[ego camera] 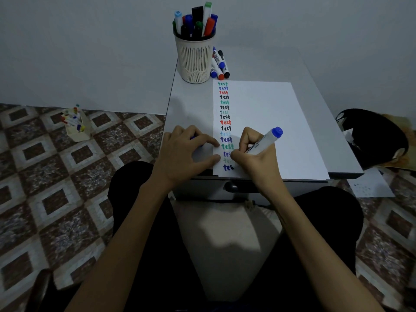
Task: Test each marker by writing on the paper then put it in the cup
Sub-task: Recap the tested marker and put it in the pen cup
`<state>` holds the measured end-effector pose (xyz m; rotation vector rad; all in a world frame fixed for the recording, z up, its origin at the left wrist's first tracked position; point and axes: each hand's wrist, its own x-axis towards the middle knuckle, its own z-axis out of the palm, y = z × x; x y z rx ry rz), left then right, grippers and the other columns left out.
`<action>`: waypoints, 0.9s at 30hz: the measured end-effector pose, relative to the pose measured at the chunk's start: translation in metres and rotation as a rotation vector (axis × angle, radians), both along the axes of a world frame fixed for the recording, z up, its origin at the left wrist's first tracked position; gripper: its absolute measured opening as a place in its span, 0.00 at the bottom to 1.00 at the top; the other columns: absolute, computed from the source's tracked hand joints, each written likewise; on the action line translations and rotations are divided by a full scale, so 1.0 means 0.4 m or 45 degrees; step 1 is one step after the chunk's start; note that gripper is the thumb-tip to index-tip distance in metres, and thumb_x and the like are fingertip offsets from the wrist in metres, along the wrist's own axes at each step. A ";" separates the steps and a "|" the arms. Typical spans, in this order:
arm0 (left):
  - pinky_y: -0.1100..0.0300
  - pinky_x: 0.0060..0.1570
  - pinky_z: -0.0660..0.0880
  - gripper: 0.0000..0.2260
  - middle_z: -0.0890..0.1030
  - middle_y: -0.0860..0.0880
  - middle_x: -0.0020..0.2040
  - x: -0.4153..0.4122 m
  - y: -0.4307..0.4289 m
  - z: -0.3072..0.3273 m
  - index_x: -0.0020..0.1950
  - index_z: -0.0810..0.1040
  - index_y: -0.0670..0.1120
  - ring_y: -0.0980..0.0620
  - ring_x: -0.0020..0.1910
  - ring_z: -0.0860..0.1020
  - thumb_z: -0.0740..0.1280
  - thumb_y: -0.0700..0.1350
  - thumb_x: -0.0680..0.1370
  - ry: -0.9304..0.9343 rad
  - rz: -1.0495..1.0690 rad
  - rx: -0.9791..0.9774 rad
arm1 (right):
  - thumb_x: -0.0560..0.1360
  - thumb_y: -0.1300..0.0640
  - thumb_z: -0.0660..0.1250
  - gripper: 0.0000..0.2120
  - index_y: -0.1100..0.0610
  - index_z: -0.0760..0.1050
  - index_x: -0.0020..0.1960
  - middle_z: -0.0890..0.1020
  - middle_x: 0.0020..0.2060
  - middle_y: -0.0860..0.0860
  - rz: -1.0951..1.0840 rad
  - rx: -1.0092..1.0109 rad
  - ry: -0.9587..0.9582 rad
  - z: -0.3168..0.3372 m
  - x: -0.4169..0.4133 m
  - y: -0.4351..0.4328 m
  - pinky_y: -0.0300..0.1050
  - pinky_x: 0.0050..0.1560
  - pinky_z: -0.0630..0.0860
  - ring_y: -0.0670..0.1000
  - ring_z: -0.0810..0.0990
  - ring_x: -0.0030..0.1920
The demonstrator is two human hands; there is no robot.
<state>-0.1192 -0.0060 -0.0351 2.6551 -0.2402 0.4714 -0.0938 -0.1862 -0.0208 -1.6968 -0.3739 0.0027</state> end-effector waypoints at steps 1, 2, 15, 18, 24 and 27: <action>0.56 0.46 0.62 0.17 0.72 0.55 0.46 0.000 -0.001 0.001 0.55 0.78 0.59 0.53 0.46 0.68 0.61 0.65 0.71 0.002 0.001 -0.001 | 0.63 0.68 0.64 0.11 0.62 0.61 0.31 0.67 0.29 0.62 0.005 -0.005 0.008 -0.001 0.001 -0.001 0.46 0.34 0.66 0.55 0.68 0.32; 0.56 0.46 0.63 0.17 0.72 0.56 0.46 0.000 0.000 0.001 0.55 0.78 0.59 0.53 0.46 0.68 0.61 0.65 0.71 0.003 0.003 0.000 | 0.63 0.68 0.65 0.11 0.62 0.61 0.31 0.67 0.29 0.62 0.003 -0.007 0.014 -0.001 0.002 -0.002 0.46 0.34 0.66 0.55 0.68 0.32; 0.57 0.46 0.61 0.16 0.72 0.56 0.45 0.001 0.004 -0.004 0.55 0.77 0.60 0.54 0.46 0.68 0.62 0.64 0.71 -0.004 -0.004 0.009 | 0.64 0.69 0.61 0.11 0.57 0.61 0.31 0.64 0.27 0.52 -0.071 0.074 -0.043 -0.004 -0.002 0.005 0.36 0.30 0.61 0.44 0.63 0.29; 0.57 0.45 0.60 0.16 0.71 0.56 0.45 0.004 0.005 -0.006 0.54 0.77 0.60 0.54 0.46 0.68 0.62 0.64 0.71 -0.014 -0.008 0.010 | 0.64 0.69 0.61 0.12 0.57 0.60 0.31 0.64 0.26 0.49 -0.032 0.027 -0.032 0.001 -0.005 0.006 0.33 0.29 0.62 0.43 0.63 0.28; 0.57 0.43 0.58 0.16 0.72 0.54 0.45 0.001 0.002 -0.003 0.56 0.77 0.59 0.54 0.44 0.66 0.54 0.56 0.74 -0.015 -0.037 -0.006 | 0.64 0.69 0.64 0.13 0.57 0.61 0.31 0.66 0.26 0.53 -0.004 0.063 0.050 0.008 0.003 -0.004 0.41 0.32 0.66 0.51 0.68 0.29; 0.57 0.42 0.57 0.21 0.72 0.54 0.44 0.008 0.014 -0.007 0.63 0.74 0.56 0.54 0.43 0.65 0.49 0.47 0.76 -0.025 -0.091 -0.103 | 0.69 0.72 0.69 0.18 0.58 0.63 0.34 0.71 0.25 0.51 -0.077 0.384 0.165 0.021 0.011 -0.013 0.37 0.26 0.65 0.46 0.66 0.23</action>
